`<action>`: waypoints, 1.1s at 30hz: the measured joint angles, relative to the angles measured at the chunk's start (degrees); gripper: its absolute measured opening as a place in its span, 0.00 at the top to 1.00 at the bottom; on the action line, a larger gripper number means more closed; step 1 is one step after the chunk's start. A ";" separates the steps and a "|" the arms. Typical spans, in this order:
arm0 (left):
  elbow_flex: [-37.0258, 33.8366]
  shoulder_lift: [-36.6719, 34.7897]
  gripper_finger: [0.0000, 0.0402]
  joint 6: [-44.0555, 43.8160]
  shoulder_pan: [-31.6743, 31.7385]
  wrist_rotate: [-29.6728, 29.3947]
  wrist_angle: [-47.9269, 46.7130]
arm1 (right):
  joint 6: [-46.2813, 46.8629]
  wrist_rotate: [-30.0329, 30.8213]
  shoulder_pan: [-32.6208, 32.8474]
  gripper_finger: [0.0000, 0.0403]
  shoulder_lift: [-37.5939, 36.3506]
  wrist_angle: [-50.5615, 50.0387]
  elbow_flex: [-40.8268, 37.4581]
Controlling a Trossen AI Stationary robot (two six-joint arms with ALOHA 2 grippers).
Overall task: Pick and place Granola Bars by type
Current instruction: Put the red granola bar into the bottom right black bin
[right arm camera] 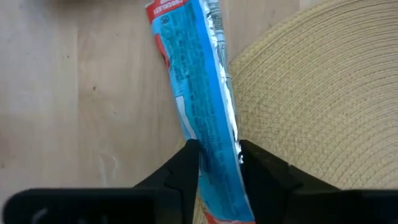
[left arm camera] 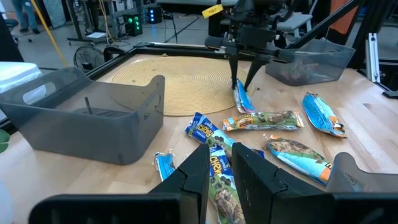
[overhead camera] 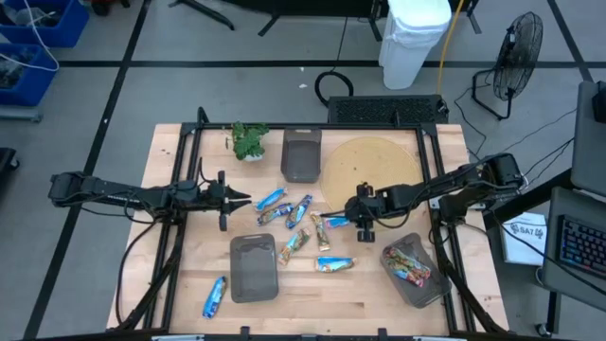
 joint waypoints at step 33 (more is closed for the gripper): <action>0.00 0.00 0.82 0.02 0.00 0.01 -0.07 | 4.42 2.98 0.47 1.00 -26.34 -3.86 -0.04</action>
